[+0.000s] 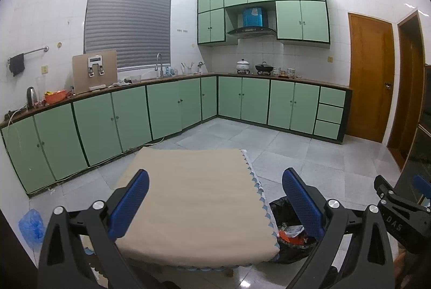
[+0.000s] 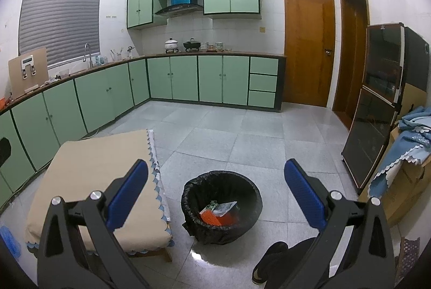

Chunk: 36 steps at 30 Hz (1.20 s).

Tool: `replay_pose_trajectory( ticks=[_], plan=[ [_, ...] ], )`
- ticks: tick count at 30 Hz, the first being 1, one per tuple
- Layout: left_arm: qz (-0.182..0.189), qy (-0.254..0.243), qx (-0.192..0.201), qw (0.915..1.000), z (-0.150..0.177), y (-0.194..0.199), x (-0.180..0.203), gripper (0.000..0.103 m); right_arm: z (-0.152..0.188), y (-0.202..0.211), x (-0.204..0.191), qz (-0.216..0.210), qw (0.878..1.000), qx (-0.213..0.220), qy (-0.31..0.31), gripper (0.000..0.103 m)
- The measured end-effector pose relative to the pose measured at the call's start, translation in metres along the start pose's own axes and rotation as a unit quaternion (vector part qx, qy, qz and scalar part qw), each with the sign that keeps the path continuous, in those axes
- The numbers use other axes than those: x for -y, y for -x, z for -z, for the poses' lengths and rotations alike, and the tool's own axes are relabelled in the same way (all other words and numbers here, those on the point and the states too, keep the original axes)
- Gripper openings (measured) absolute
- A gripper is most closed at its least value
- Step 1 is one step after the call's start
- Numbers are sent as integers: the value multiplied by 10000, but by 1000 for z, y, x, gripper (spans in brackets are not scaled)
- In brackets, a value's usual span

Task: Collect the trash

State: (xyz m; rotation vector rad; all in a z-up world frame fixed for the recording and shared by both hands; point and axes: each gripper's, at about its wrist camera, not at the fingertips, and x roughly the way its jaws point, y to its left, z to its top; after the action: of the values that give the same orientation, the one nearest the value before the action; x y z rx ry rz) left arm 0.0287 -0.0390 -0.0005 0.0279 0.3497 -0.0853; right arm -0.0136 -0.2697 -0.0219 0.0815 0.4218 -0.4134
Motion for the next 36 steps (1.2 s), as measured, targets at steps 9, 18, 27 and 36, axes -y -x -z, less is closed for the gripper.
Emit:
replay_pose_trajectory(
  ticks=[9, 18, 27, 36],
  plan=[
    [-2, 55, -17, 10000, -1, -2, -5, 97, 2, 2, -1, 4, 10000, 10, 13, 98],
    [1, 80, -39, 10000, 1, -2, -7, 97, 3, 4, -4, 3, 10000, 8, 58, 98],
    [13, 97, -73, 9999, 1, -4, -6, 97, 4, 4, -6, 3, 10000, -1, 52, 98],
    [13, 99, -88, 9999, 1, -5, -6, 97, 2, 3, -5, 2, 10000, 3, 59, 98]
  ],
)
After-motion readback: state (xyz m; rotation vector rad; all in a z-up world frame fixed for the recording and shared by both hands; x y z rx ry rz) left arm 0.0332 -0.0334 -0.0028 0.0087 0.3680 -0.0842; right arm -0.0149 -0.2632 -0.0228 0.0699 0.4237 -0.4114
